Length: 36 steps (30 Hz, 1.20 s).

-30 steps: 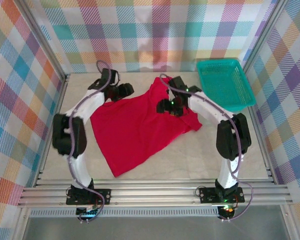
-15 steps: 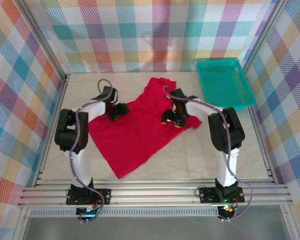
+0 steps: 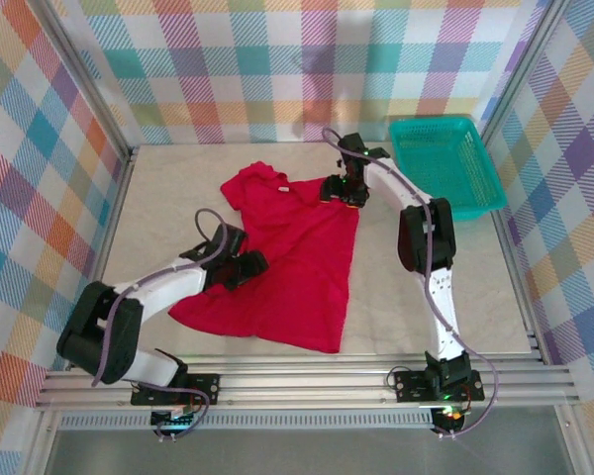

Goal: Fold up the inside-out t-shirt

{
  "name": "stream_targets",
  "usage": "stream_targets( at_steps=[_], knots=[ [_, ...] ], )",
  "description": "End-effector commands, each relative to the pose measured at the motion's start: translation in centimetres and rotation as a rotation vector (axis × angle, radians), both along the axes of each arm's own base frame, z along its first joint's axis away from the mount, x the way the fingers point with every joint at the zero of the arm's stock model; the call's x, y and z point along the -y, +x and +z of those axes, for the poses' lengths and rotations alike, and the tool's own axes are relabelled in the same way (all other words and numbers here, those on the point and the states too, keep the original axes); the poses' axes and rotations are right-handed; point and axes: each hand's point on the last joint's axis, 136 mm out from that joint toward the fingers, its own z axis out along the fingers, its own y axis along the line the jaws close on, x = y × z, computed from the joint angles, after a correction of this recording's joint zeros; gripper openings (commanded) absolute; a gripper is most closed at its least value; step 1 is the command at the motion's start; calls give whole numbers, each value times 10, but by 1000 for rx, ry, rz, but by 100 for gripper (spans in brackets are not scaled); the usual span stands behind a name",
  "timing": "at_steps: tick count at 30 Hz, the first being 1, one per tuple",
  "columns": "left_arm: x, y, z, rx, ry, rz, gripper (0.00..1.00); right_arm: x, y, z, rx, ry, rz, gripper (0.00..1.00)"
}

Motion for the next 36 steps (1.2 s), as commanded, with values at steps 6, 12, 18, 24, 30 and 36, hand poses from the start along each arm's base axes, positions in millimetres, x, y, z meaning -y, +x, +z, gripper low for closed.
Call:
stream_targets(
  at_steps=[6,12,18,24,30,36],
  knots=[
    [-41,116,147,269,150,-32,65,28,-1,84,197,-91,-40,73],
    [-28,222,110,208,87,-103,47,11,20,78,176,-7,-48,73],
    [-16,275,66,151,46,-107,52,-32,27,65,120,181,-72,69],
    [-24,300,32,121,32,-70,59,-56,34,26,50,223,-124,69],
    [-20,312,18,125,-39,-56,60,-64,40,-2,9,241,-158,69],
    [-25,324,35,215,-63,-32,70,-71,44,-14,0,240,-158,69]
  ],
)
